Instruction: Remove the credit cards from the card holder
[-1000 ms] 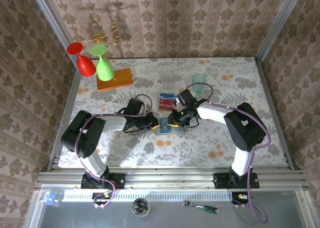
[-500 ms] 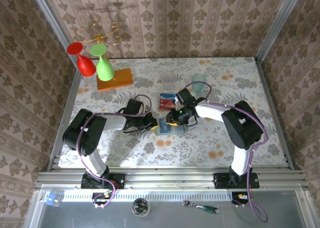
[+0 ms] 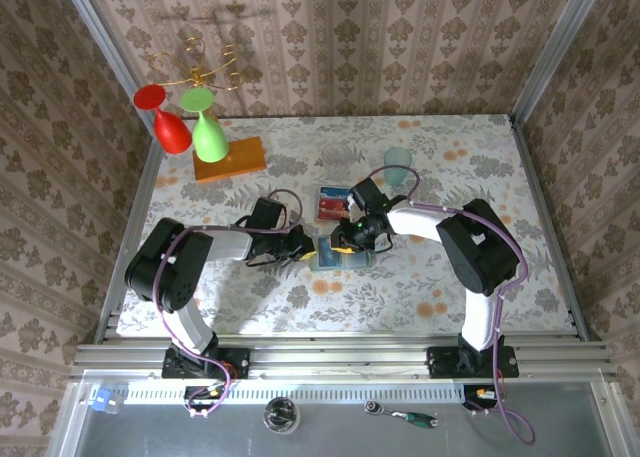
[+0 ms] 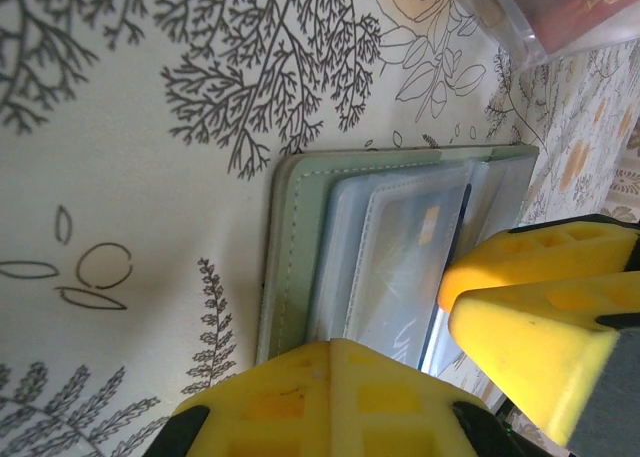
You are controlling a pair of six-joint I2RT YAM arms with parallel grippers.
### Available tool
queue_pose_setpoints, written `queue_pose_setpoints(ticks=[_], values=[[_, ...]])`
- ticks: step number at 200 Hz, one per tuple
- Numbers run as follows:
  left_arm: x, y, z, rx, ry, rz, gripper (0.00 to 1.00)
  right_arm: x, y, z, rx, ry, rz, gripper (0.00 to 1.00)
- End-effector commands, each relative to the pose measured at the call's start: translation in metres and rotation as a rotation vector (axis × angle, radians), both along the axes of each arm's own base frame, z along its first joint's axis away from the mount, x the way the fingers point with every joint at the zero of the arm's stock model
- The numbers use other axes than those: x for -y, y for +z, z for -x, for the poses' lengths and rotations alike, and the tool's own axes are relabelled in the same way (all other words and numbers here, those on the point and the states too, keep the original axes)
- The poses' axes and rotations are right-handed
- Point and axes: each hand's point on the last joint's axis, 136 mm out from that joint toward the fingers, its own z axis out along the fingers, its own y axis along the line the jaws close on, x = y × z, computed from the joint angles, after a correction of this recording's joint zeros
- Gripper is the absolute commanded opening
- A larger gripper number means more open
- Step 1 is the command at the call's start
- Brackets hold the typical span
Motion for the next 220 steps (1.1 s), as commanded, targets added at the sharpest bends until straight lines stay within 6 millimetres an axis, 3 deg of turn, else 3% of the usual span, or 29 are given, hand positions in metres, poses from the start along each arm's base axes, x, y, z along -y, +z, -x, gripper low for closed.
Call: queue_pose_setpoints(ticks=[1, 44, 98, 181, 220], values=[[-0.003, -0.006, 0.001, -0.011, -0.012, -0.014, 0.01, -0.004, -0.003, 0.0, -0.014, 0.009, -0.005, 0.24], [-0.004, -0.006, 0.001, -0.011, -0.01, -0.013, 0.01, 0.005, -0.007, 0.003, -0.019, 0.005, 0.053, 0.24], [-0.004, -0.004, 0.001, -0.009, -0.009, -0.011, 0.01, 0.014, 0.01, -0.001, 0.042, 0.009, 0.101, 0.24], [0.006, 0.029, -0.009, 0.059, -0.029, 0.019, 0.01, 0.014, 0.021, -0.001, 0.069, 0.005, 0.079, 0.24], [0.013, 0.028, -0.006, 0.057, -0.052, 0.016, 0.01, 0.014, 0.017, 0.001, 0.061, 0.001, 0.072, 0.25]])
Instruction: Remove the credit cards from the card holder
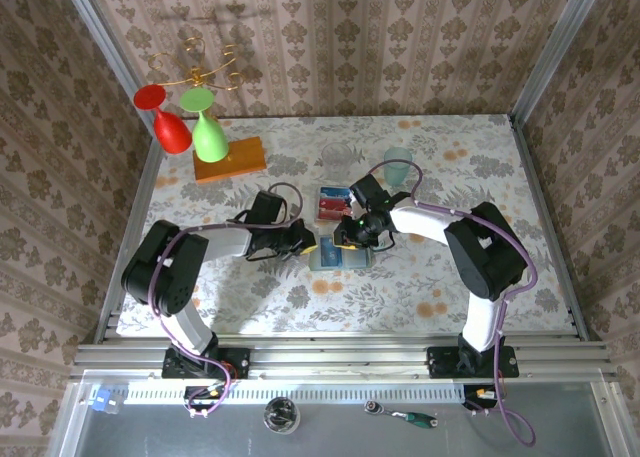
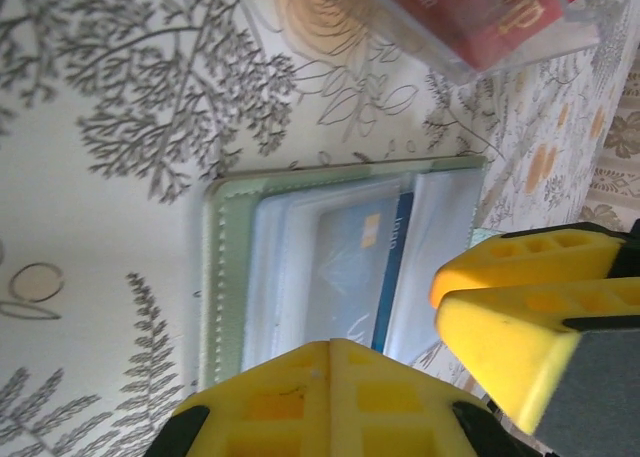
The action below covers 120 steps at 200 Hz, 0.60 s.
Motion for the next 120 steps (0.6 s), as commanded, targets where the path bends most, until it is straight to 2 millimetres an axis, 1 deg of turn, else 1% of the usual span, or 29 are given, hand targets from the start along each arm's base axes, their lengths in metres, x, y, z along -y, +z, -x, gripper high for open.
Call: queue_pose_setpoints(ticks=[1, 9, 16, 46, 73, 120], values=[[0.007, 0.008, 0.002, 0.023, -0.038, 0.001, 0.01, 0.003, 0.003, 0.004, 0.004, -0.003, 0.007, 0.26], [0.008, 0.005, 0.003, 0.018, -0.041, -0.001, 0.01, 0.003, 0.003, 0.004, 0.005, -0.004, 0.006, 0.26], [0.012, 0.005, 0.007, 0.004, -0.062, 0.016, 0.01, 0.003, 0.003, 0.004, 0.003, -0.004, 0.007, 0.26], [0.015, -0.001, 0.011, -0.012, -0.071, 0.014, 0.01, 0.004, 0.002, 0.005, 0.003, -0.005, 0.008, 0.28], [0.011, -0.01, 0.014, -0.03, -0.063, -0.011, 0.0, 0.005, 0.001, 0.005, 0.0, -0.006, 0.011, 0.28], [0.008, -0.018, 0.018, -0.044, -0.065, -0.031, 0.0, 0.005, -0.001, 0.006, -0.007, -0.007, 0.013, 0.29]])
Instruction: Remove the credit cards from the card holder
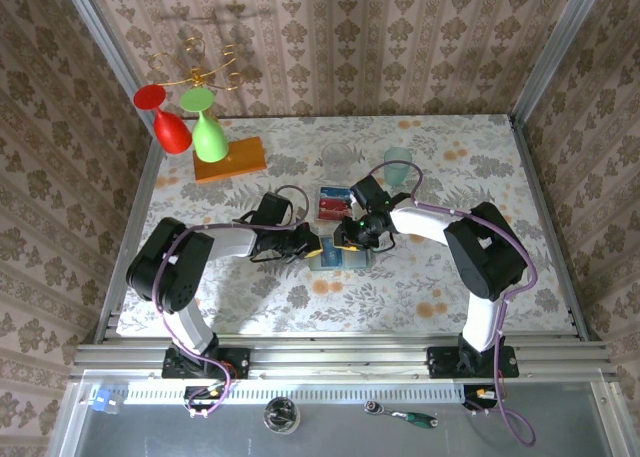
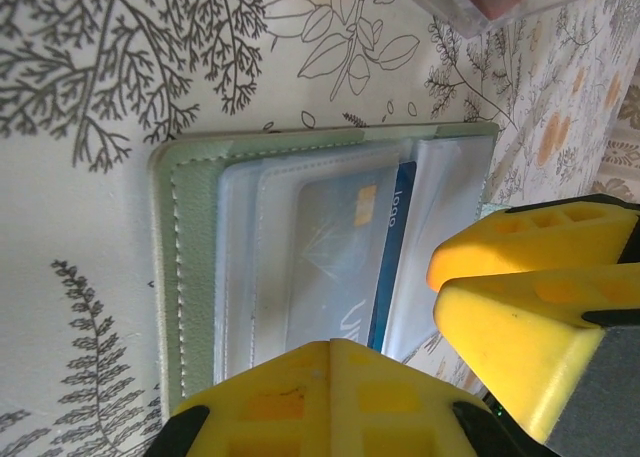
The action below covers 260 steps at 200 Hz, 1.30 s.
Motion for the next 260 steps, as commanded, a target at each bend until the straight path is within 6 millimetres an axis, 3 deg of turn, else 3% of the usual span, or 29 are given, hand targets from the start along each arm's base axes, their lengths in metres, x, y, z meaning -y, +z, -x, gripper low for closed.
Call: queue_pose_setpoints(ticks=[1, 127, 260], values=[[-0.004, -0.012, 0.006, -0.015, -0.014, -0.038, 0.0, 0.004, 0.002, 0.004, 0.0, -0.007, 0.01, 0.29], [-0.014, -0.029, 0.009, -0.044, 0.002, -0.101, 0.0, 0.002, -0.003, 0.004, -0.014, -0.007, -0.003, 0.3], [-0.015, -0.03, 0.009, -0.047, 0.003, -0.103, 0.0, -0.002, -0.022, 0.006, -0.089, -0.042, -0.095, 0.29]])
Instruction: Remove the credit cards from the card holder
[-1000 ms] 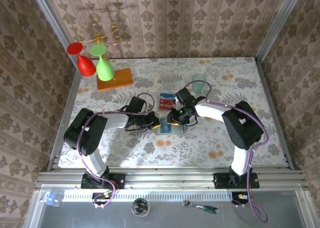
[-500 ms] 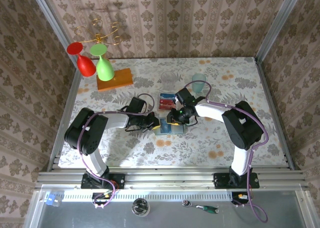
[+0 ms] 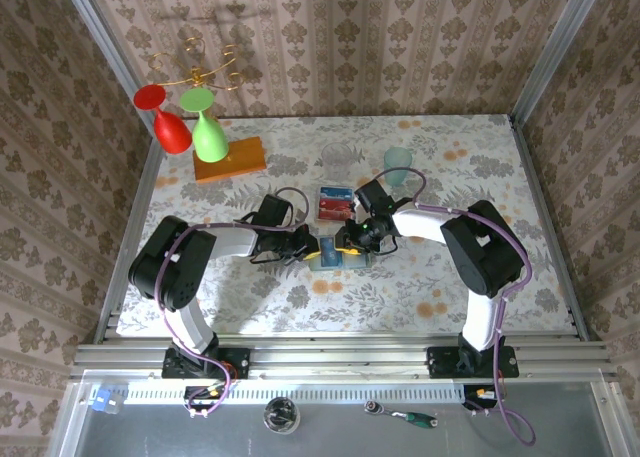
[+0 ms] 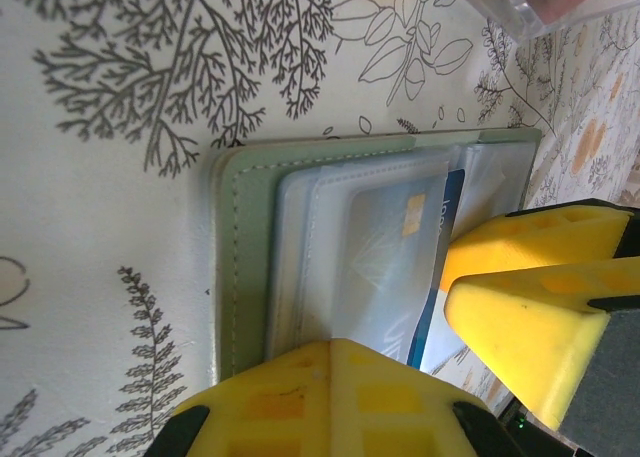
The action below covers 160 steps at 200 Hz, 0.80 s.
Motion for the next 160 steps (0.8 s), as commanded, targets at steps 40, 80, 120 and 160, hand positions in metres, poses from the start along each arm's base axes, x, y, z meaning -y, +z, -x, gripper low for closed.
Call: queue_pose_setpoints(ticks=[40, 80, 120, 160], values=[[-0.009, -0.018, 0.009, -0.04, -0.007, -0.06, 0.0, -0.006, -0.001, 0.002, -0.029, -0.004, -0.053, 0.25], [-0.009, -0.018, 0.009, -0.04, -0.008, -0.059, 0.0, -0.008, 0.004, 0.001, -0.027, -0.002, -0.065, 0.24], [-0.009, -0.018, 0.009, -0.04, -0.009, -0.058, 0.0, -0.009, 0.006, 0.002, -0.031, -0.002, -0.073, 0.23], [-0.008, -0.017, 0.008, -0.04, -0.01, -0.057, 0.0, -0.009, 0.01, 0.003, -0.027, -0.001, -0.075, 0.22]])
